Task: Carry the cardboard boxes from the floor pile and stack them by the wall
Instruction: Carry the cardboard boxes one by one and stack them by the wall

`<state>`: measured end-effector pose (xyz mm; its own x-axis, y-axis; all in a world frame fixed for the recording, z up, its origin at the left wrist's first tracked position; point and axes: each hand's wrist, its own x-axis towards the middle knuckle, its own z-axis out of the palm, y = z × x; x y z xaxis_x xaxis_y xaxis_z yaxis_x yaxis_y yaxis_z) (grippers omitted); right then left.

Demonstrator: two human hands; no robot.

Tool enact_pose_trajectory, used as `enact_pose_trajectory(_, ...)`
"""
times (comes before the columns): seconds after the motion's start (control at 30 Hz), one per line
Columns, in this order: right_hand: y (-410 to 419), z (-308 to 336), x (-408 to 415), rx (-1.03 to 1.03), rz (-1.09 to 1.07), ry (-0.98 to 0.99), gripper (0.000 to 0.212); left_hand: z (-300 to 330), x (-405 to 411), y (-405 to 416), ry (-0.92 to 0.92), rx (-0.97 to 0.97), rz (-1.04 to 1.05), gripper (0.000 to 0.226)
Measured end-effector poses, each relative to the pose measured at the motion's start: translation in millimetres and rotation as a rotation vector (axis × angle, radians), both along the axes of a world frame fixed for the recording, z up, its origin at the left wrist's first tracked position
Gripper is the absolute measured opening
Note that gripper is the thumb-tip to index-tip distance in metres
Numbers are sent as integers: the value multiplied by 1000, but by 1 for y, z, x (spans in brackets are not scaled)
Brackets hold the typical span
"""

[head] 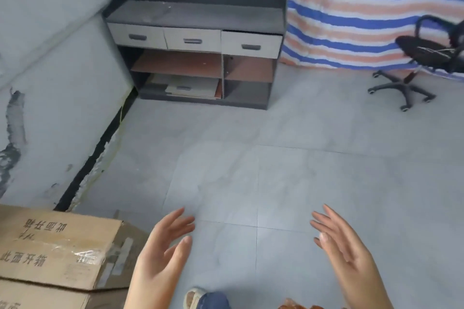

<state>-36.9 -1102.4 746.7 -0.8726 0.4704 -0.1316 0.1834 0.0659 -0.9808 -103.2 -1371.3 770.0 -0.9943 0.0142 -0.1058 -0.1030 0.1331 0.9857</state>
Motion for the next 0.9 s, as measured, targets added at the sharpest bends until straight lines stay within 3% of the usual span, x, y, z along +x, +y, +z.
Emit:
enact_pose_trajectory(0.5, 237, -6, 227, 2, -644, -84, 40, -4, 80, 296, -2, -108, -511, 39)
enact_pose_trajectory(0.7, 282, -11, 243, -9, -798, -100, 38, -10, 69, 381, 11, -122, -682, 40)
enact_pose_trajectory(0.9, 337, -16, 204, -5, -874, -108, 39, -17, 15, 464, 3, -83, -760, 38)
